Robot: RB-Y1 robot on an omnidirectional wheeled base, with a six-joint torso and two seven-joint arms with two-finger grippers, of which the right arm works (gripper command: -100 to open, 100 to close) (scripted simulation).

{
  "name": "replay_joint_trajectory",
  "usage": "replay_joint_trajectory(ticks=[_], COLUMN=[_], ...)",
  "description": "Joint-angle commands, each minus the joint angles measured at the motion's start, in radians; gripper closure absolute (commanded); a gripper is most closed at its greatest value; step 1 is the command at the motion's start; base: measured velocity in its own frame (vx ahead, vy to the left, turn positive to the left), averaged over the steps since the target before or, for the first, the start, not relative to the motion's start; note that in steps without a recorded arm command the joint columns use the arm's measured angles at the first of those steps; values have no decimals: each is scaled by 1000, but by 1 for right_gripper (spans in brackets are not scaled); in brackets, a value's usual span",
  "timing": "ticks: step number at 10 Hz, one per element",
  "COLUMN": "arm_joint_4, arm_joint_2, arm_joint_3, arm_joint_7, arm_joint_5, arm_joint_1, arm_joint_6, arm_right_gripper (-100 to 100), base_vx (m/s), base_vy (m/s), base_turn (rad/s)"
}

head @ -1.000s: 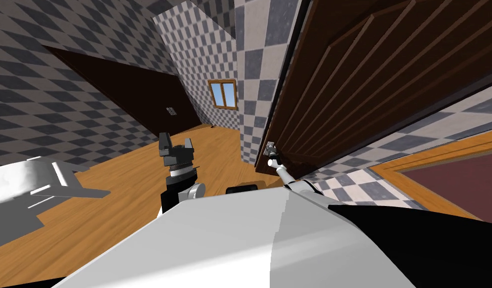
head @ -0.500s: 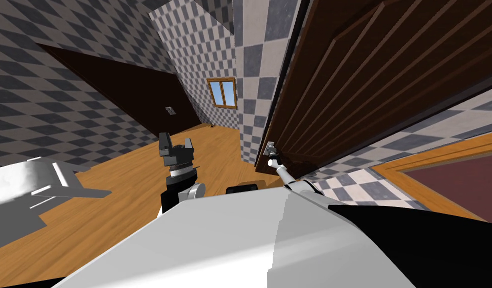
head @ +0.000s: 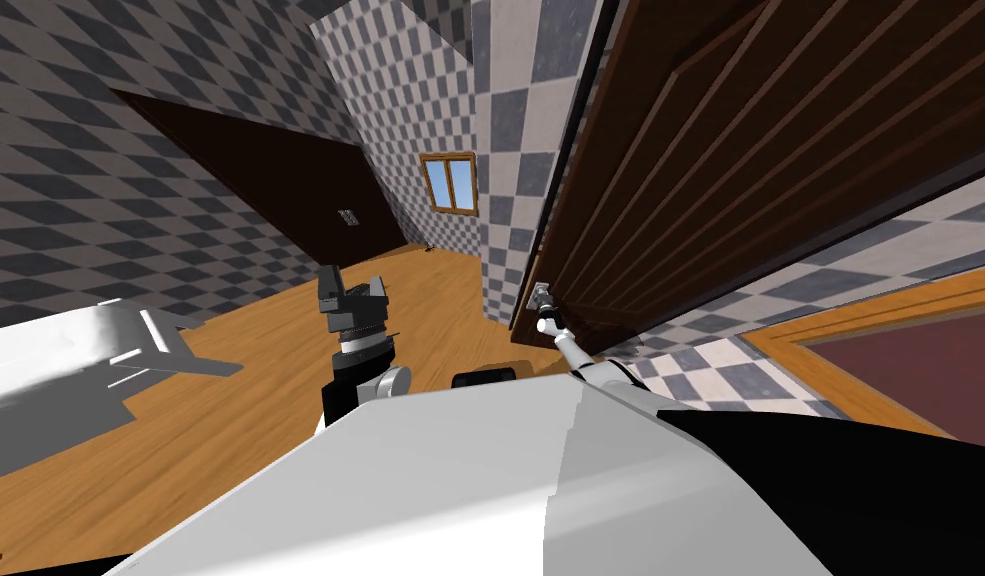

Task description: Pull the door open

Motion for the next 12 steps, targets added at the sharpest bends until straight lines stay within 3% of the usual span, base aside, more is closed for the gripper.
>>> replay_joint_trajectory(ticks=[1, 6, 7, 8, 12], arm_joint_4=[-4, -37, -24, -38, -72], arm_joint_2=[-5, -36, -33, -45, -77], arm_joint_3=[27, 95, 90, 120, 174], arm_joint_7=[-23, -86, -81, -104, -146], arm_joint_5=[3, 10, 10, 14, 18], arm_joint_1=[7, 24, 20, 28, 43], arm_joint_6=[-1, 2, 0, -1, -6], arm_right_gripper=[100, 100, 100, 100, 100], base_vx=[-235, -239, -103, -179, -228], base_vy=[-70, -89, -46, -47, -79], base_turn=[108, 119, 44, 104, 92])
